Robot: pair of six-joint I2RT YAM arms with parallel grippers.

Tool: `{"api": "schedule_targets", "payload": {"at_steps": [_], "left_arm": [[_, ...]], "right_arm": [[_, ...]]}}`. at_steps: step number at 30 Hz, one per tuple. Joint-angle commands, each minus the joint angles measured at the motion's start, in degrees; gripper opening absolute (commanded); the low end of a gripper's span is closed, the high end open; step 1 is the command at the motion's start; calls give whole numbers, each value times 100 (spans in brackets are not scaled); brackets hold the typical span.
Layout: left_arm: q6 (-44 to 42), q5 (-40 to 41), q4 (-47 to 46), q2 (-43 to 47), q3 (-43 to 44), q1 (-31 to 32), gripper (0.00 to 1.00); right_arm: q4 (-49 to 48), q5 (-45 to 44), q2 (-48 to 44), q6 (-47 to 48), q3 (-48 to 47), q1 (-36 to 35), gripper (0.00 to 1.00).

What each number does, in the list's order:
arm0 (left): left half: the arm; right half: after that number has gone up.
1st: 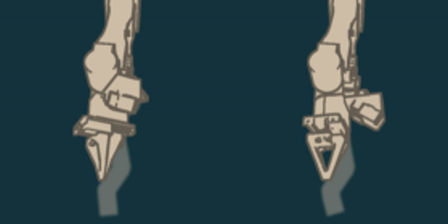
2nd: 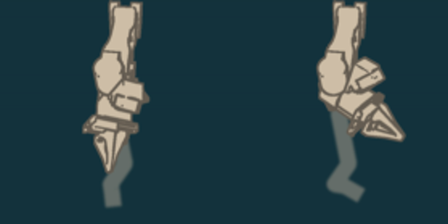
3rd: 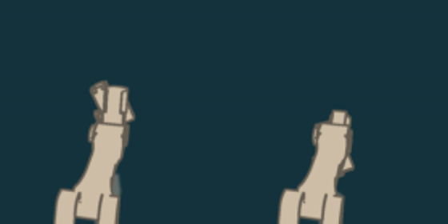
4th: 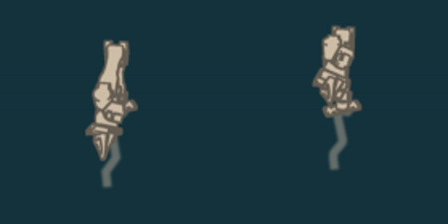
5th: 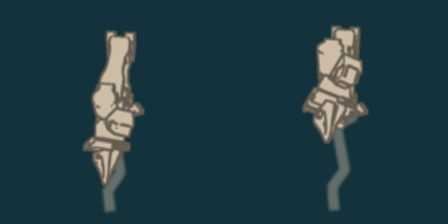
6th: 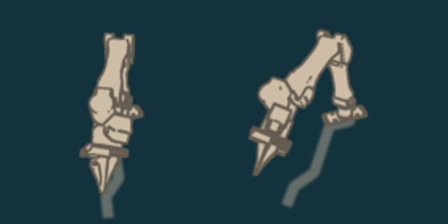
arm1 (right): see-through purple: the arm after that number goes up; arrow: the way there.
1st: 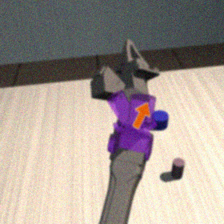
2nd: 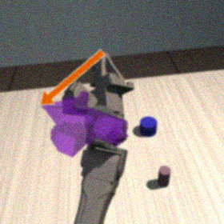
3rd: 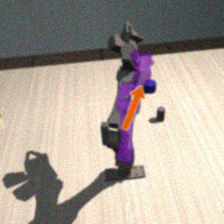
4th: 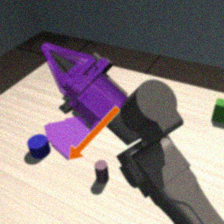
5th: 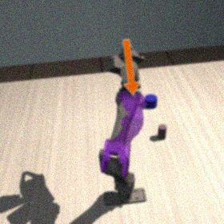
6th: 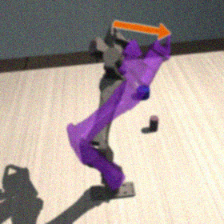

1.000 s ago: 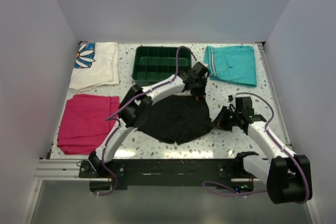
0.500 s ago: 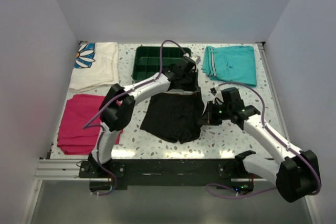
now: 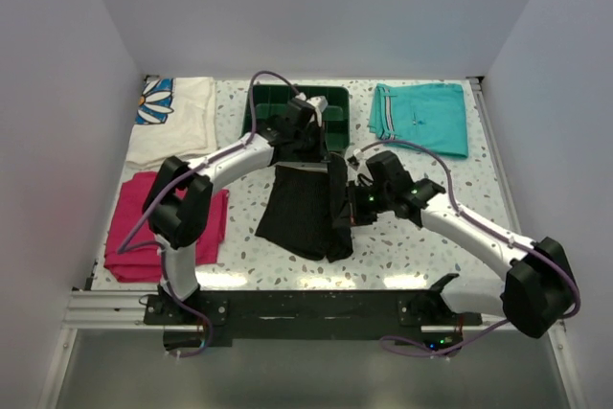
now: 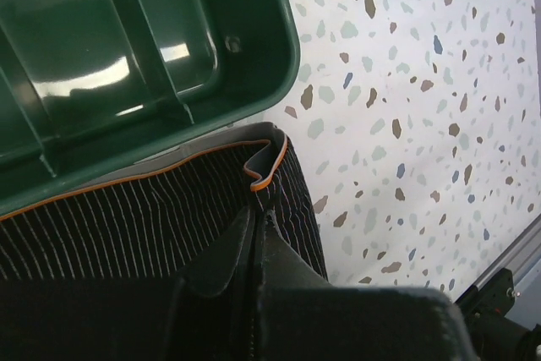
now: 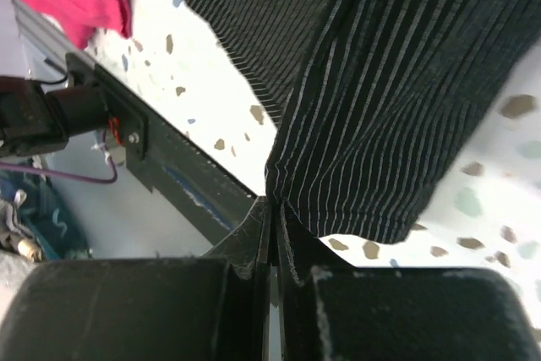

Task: Roll the underwear
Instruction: Fold the underwear at the center of the board.

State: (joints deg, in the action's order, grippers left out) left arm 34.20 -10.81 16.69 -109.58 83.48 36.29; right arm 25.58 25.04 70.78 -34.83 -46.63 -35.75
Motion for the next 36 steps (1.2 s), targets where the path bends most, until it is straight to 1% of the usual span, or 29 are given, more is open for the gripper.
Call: {"api": "schedule_targets", "payload": {"at_steps": [1, 4, 13, 18, 21, 27, 30, 36], "left_arm": [[-369, -62, -236, 498, -218, -166, 0], [-440, 70, -113, 621, -367, -237, 0], [-800, 922, -8, 991, -1176, -588, 0], [-897, 993, -183, 1246, -1598, -939, 0], [-958, 844, -280, 1272, -1695, -1089, 0], [-1029, 580, -526, 975, -1642, -1195, 0], [-1011, 694, -473, 938, -1615, -1212, 0], [-1003, 712, -421, 798, -1642, -1326, 0]], "right_arm": [[-264, -122, 339, -208, -531, -389, 0], [-299, -175, 646, -226, -750, -591, 0], [-712, -157, 1472, -358, -1295, -1039, 0], [-897, -131, 1842, -410, -1489, -1110, 0], [-1038, -17, 2106, -463, -1594, -1136, 0], [-1372, 10, 2703, -560, -1832, -1163, 0], [-1477, 80, 2966, -604, -1999, -1171, 0], [-1793, 142, 3213, -709, -2148, -1242, 0]]}}
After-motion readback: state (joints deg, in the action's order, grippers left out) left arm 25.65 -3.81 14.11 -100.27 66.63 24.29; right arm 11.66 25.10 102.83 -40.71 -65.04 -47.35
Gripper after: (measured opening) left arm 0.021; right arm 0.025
